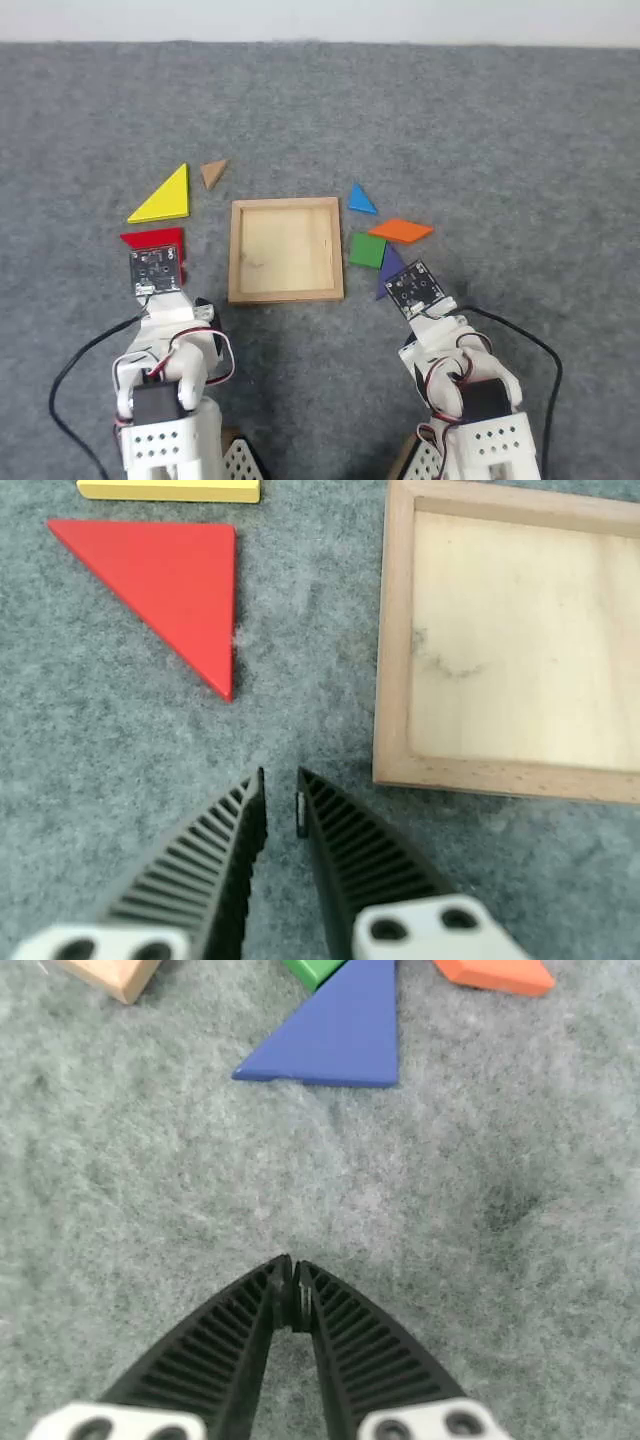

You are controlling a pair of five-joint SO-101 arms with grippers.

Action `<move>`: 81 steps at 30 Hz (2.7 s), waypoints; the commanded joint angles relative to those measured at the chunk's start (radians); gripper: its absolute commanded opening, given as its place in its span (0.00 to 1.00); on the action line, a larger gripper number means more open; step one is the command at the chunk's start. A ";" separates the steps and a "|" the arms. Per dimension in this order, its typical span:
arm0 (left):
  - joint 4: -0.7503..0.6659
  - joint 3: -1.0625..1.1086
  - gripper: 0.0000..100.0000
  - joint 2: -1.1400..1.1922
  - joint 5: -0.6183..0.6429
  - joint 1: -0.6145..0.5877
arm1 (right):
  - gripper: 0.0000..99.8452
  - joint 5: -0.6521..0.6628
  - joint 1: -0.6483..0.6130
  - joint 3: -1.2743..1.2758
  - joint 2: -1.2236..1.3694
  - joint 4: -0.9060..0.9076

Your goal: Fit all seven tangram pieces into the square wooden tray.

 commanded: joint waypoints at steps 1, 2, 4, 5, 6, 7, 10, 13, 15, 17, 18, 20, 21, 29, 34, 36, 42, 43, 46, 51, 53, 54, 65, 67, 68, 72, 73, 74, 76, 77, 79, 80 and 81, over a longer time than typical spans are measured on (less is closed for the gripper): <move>0.006 -0.013 0.05 -0.011 0.008 0.003 | 0.01 -0.005 0.008 0.003 0.007 0.002; 0.005 -0.013 0.05 -0.011 0.008 0.003 | 0.01 -0.005 0.008 0.003 0.007 0.002; 0.000 -0.013 0.05 -0.011 0.008 0.002 | 0.01 -0.005 0.008 0.003 0.007 0.002; -0.012 -0.013 0.05 -0.011 0.009 0.000 | 0.01 -0.005 0.008 0.003 0.007 0.002; -0.031 -0.013 0.05 -0.011 0.005 -0.005 | 0.01 -0.005 0.010 0.003 0.007 0.002; -0.043 -0.013 0.05 -0.011 0.003 -0.008 | 0.01 -0.005 0.010 0.003 0.007 0.002; -0.075 -0.041 0.05 -0.011 -0.026 -0.086 | 0.01 -0.005 0.010 0.003 0.007 0.002; -0.040 -0.166 0.05 -0.011 -0.176 -0.209 | 0.01 -0.005 0.010 0.003 0.007 0.002; -0.011 -0.263 0.05 -0.009 -0.330 -0.288 | 0.01 -0.005 0.010 0.003 0.007 0.002; -0.060 -0.328 0.05 -0.005 -0.445 -0.356 | 0.01 -0.005 0.008 0.003 0.007 0.002; -0.083 -0.348 0.06 -0.002 -0.448 -0.370 | 0.01 -0.005 0.010 0.003 0.007 0.002; -0.083 -0.386 0.07 0.018 -0.394 -0.370 | 0.01 -0.005 0.010 0.003 0.007 0.002; -0.066 -0.410 0.09 0.048 -0.367 -0.367 | 0.01 -0.005 0.010 0.003 0.007 0.002; -0.043 -0.722 0.14 0.750 -0.141 -0.315 | 0.01 -0.005 0.010 0.003 0.007 0.002; -0.006 -0.941 0.23 1.214 0.006 -0.321 | 0.01 -0.005 0.010 0.003 0.007 0.002; 0.063 -1.027 0.29 1.349 0.083 -0.316 | 0.01 -0.005 0.010 0.003 0.007 0.002; 0.155 -1.254 0.33 1.654 0.276 -0.315 | 0.01 -0.005 0.010 0.003 0.007 0.002; 0.155 -1.283 0.33 1.695 0.295 -0.315 | 0.01 -0.005 0.010 0.003 0.007 0.002; 0.147 -1.363 0.33 1.795 0.345 -0.315 | 0.01 -0.005 0.010 0.003 0.007 0.002; 0.117 -1.442 0.33 1.919 0.434 -0.315 | 0.01 -0.005 0.010 0.003 0.007 0.002; 0.104 -1.451 0.33 1.947 0.446 -0.315 | 0.01 -0.005 0.010 0.003 0.007 0.002; 0.092 -1.457 0.33 1.958 0.453 -0.315 | 0.01 -0.005 0.010 0.003 0.007 0.002; 0.057 -1.486 0.33 2.068 0.476 -0.244 | 0.01 -0.005 0.010 0.003 0.007 0.002; 0.058 -1.511 0.33 2.091 0.476 -0.241 | 0.01 -0.005 0.010 0.003 0.007 0.002; 0.061 -1.529 0.33 2.104 0.476 -0.241 | 0.01 -0.005 0.010 0.003 0.007 0.002; 0.066 -1.572 0.33 2.131 0.476 -0.242 | 0.01 -0.005 0.010 0.003 0.007 0.002; 0.080 -1.580 0.33 2.131 0.476 -0.242 | 0.01 -0.005 0.010 0.003 0.007 0.002; 0.095 -1.587 0.33 2.128 0.474 -0.242 | 0.01 -0.005 0.010 0.003 0.007 0.002; 0.115 -1.595 0.33 2.122 0.473 -0.242 | 0.01 -0.005 0.010 0.003 0.007 0.002; 0.118 -1.600 0.33 2.119 0.465 -0.244 | 0.01 -0.005 0.010 0.003 0.007 0.002; 0.120 -1.598 0.33 2.108 0.422 -0.244 | 0.01 -0.005 0.010 0.003 0.007 0.002; 0.120 -1.598 0.33 2.104 0.399 -0.242 | 0.01 -0.005 0.010 0.003 0.007 0.002; 0.120 -1.598 0.33 2.099 0.373 -0.239 | 0.01 -0.005 0.010 0.003 0.007 0.002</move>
